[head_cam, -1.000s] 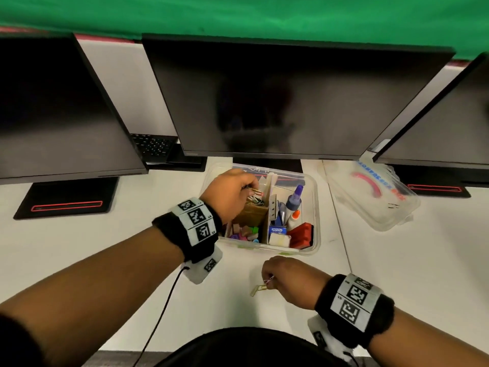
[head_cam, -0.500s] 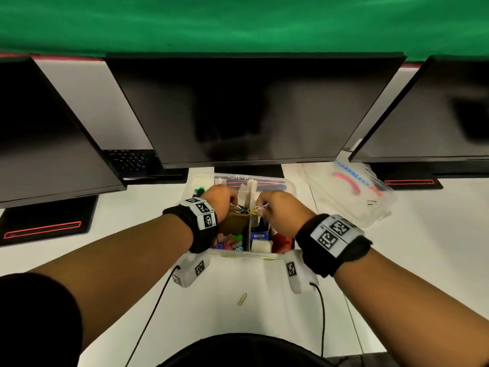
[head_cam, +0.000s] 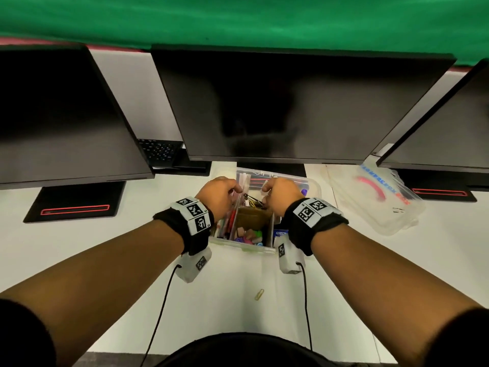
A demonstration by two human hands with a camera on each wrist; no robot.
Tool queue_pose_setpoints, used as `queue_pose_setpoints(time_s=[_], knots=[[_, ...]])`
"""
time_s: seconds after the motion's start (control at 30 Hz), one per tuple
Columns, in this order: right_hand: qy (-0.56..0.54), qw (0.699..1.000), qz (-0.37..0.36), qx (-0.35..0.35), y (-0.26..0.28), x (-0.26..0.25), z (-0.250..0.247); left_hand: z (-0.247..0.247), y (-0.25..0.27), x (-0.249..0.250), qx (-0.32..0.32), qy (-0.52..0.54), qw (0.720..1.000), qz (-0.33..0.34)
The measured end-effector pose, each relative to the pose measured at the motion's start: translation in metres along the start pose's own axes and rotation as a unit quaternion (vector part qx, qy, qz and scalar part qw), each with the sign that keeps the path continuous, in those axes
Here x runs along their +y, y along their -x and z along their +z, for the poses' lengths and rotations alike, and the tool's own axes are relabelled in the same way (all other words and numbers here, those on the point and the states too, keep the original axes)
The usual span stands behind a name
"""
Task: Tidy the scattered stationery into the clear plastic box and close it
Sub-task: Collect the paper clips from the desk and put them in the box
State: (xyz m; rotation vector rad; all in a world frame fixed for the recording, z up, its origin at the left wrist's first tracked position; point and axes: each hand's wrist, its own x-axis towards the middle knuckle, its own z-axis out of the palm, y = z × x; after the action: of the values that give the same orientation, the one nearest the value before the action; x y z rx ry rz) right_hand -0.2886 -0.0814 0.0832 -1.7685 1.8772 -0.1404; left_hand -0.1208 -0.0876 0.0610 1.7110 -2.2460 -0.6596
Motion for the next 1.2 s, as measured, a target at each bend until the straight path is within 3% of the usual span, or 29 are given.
queue_pose_setpoints(time_s=[0.1,0.23,0.33,0.5,0.67,0.87,1.07,1.2], knots=[[-0.007,1.000,-0.010,0.012,-0.001,0.001,-0.001,-0.006,0.014,-0.015,0.002,-0.013,1.000,0.015],[-0.045,0.998,-0.042,0.013,0.015,0.003,0.000,0.001,0.033,-0.035,-0.043,-0.052,0.998,0.020],[0.006,0.989,-0.141,-0.049,0.047,-0.002,0.003,0.008,0.045,-0.038,-0.050,-0.055,0.997,0.026],[0.094,0.942,-0.255,-0.197,0.092,0.007,0.047,0.015,0.048,-0.041,-0.058,-0.061,0.996,0.028],[0.189,0.923,-0.214,-0.259,0.093,0.051,0.111,0.018,0.047,-0.043,-0.069,-0.070,0.995,0.025],[0.145,0.957,-0.146,-0.206,0.085,0.083,0.135,0.024,0.052,-0.046,-0.060,-0.085,0.994,0.041],[0.149,0.958,-0.136,-0.206,0.096,0.085,0.135,0.029,0.055,-0.050,-0.053,-0.083,0.994,0.045],[0.072,0.963,-0.153,-0.211,0.112,0.061,0.098,0.032,0.054,-0.054,-0.049,-0.075,0.995,0.049]])
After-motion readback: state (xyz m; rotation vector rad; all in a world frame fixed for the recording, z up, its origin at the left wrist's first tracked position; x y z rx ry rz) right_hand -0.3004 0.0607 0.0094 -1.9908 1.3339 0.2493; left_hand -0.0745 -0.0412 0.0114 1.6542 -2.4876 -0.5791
